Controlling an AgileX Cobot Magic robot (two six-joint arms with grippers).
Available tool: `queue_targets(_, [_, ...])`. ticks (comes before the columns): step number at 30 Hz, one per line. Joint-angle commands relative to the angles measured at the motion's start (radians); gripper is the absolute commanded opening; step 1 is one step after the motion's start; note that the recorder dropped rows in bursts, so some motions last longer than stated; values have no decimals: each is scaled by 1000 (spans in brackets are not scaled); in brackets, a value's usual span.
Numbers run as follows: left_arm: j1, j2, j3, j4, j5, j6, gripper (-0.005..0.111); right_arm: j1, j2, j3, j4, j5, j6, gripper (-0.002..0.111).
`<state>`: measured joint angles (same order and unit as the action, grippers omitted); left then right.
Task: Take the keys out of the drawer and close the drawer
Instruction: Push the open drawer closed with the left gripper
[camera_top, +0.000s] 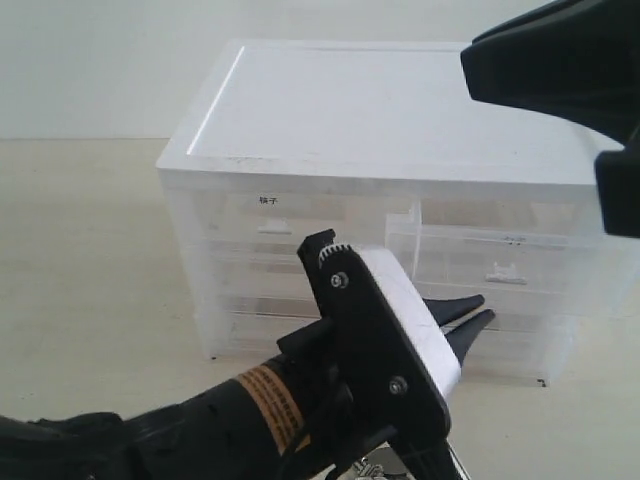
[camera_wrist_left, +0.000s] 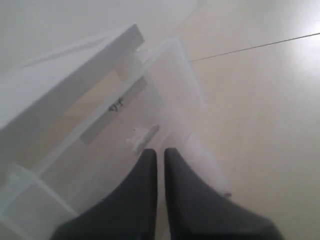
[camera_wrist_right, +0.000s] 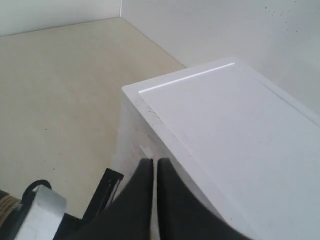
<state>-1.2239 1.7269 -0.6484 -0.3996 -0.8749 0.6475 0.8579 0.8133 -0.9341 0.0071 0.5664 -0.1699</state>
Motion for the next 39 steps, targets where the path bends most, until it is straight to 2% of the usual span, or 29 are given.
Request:
queue_targets(1, [-16,44,-5,-190,-98,116,5,0,-4,5,-1,1,4,0])
queue_targets(13, [-16,153,-151,-263,-122,222,5,0,-4,5,-1,4,4,0])
queue_targets(24, [34,153,-167,-280,-126,228,5,0,-4,5,-1,6,5,0])
queue_targets(39, [46,153,-176,-273,-146,221,5,0,-4,5,-1,6,4,0])
